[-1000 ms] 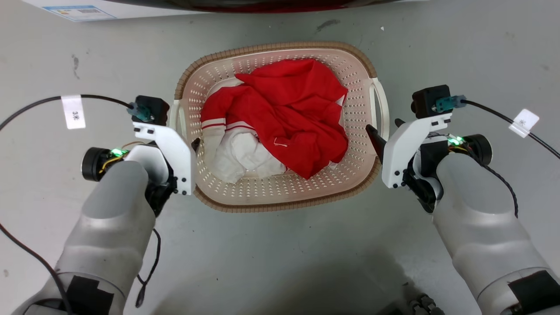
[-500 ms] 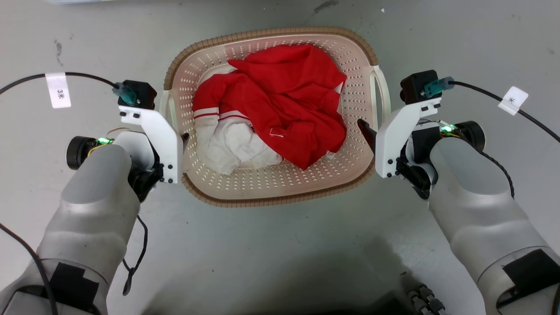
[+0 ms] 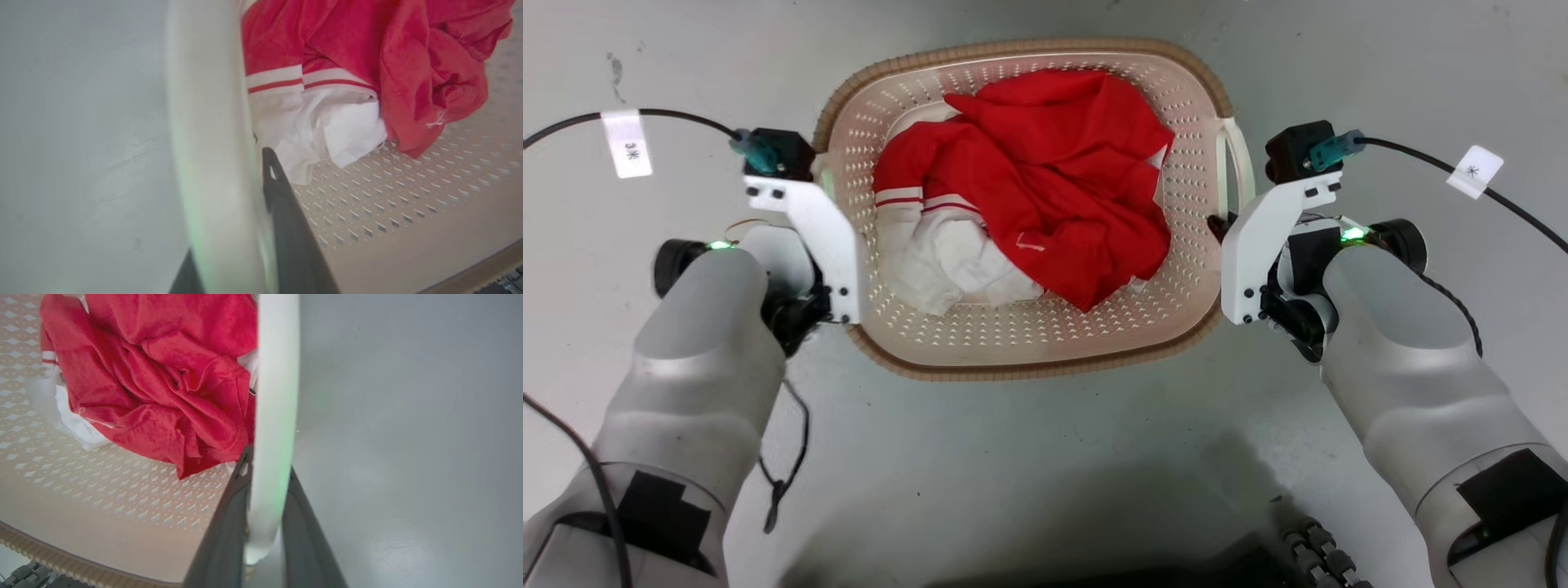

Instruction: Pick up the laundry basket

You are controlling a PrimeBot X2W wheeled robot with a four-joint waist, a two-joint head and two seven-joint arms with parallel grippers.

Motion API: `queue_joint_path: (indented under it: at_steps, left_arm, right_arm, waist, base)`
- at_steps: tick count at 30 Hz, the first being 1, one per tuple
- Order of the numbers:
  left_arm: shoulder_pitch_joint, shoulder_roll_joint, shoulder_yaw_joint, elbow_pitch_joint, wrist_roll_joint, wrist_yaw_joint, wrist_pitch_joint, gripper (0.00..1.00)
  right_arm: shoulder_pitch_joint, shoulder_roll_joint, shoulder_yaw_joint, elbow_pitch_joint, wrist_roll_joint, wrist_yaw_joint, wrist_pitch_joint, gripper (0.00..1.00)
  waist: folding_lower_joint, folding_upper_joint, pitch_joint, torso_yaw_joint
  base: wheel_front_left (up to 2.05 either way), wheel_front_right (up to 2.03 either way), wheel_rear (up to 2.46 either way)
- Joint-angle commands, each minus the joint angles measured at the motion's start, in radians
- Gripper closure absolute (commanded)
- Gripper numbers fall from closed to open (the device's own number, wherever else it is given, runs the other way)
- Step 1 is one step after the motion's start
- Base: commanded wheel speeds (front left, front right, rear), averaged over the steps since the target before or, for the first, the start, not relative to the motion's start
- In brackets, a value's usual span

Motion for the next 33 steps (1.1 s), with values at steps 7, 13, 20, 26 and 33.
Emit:
queue_joint_path:
  at_steps: [7,13,20,26,33]
  left_arm:
    - [-0.016,0.018,-0.027,0.013,-0.034,0.005,-0.003,1.0]
    - [-0.021,0.015,-0.045,0.02,-0.063,0.004,0.017,1.0]
    - [-0.028,0.014,-0.068,0.031,-0.096,0.004,0.038,1.0]
    - [-0.003,-0.007,-0.09,0.043,-0.127,0.004,0.058,1.0]
    - [0.028,-0.024,-0.112,0.05,-0.177,0.003,0.121,1.0]
  right_arm:
    - [-0.033,-0.001,0.032,0.019,0.03,-0.001,0.005,1.0]
    - [-0.037,-0.003,0.049,0.033,0.044,-0.001,0.017,1.0]
    - [-0.033,-0.004,0.07,0.048,0.057,-0.001,0.044,1.0]
    - [0.008,-0.003,0.082,0.06,0.077,-0.001,0.098,1.0]
    - [0.049,-0.003,0.091,0.07,0.089,-0.001,0.163,1.0]
  waist:
    - [0.0,0.0,-0.002,0.003]
    - [0.0,0.0,-0.011,0.005]
    - [0.0,0.0,-0.052,0.009]
    - [0.0,0.0,-0.127,0.019]
    - [0.0,0.0,-0.228,0.03]
  base:
    - [0.0,0.0,0.0]
    - [0.0,0.0,0.0]
    - [0.0,0.0,0.0]
    - [0.0,0.0,0.0]
    - [0.0,0.0,0.0]
